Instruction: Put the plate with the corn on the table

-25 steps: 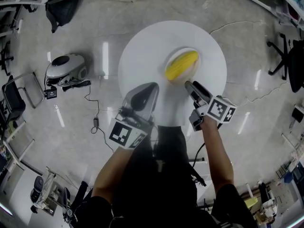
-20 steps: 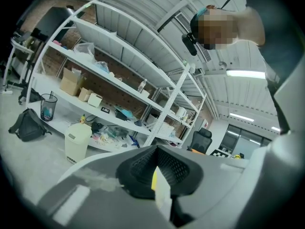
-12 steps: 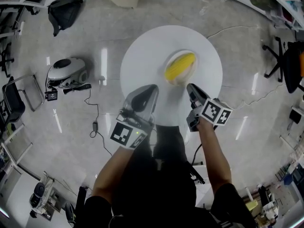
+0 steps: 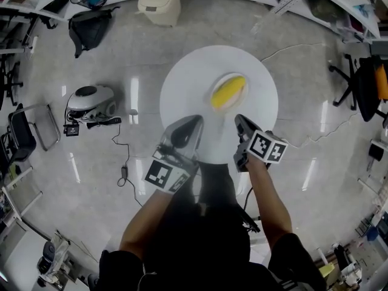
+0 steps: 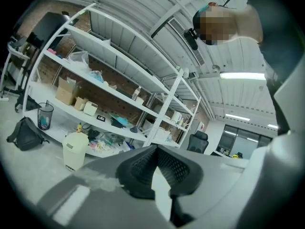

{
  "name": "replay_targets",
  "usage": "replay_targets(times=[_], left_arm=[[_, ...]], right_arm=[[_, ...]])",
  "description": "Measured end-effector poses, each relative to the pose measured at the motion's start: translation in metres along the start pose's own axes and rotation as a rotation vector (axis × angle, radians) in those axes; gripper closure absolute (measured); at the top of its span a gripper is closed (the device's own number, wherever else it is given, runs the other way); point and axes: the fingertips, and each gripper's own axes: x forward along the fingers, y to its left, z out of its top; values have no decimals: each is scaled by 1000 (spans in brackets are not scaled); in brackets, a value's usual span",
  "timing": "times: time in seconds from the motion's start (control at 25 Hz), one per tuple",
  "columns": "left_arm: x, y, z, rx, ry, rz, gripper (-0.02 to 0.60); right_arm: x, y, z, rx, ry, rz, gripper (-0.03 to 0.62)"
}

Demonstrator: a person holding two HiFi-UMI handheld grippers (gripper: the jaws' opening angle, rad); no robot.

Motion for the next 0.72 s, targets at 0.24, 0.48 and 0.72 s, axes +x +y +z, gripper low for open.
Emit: replay_targets(times=[0.24,0.48,0.72], left_arm=[[-14,-10,21,10,-23,-5,577],[-35,-25,40,13,-55,-2,577],[-47,-42,59,54,-98,-27,577]], right_arm=[[-15,15,7,-13,-53,-10,585],[-37,33,4,-30,-95,-19,585],[-58,57,7,-50,-142,-3,585]])
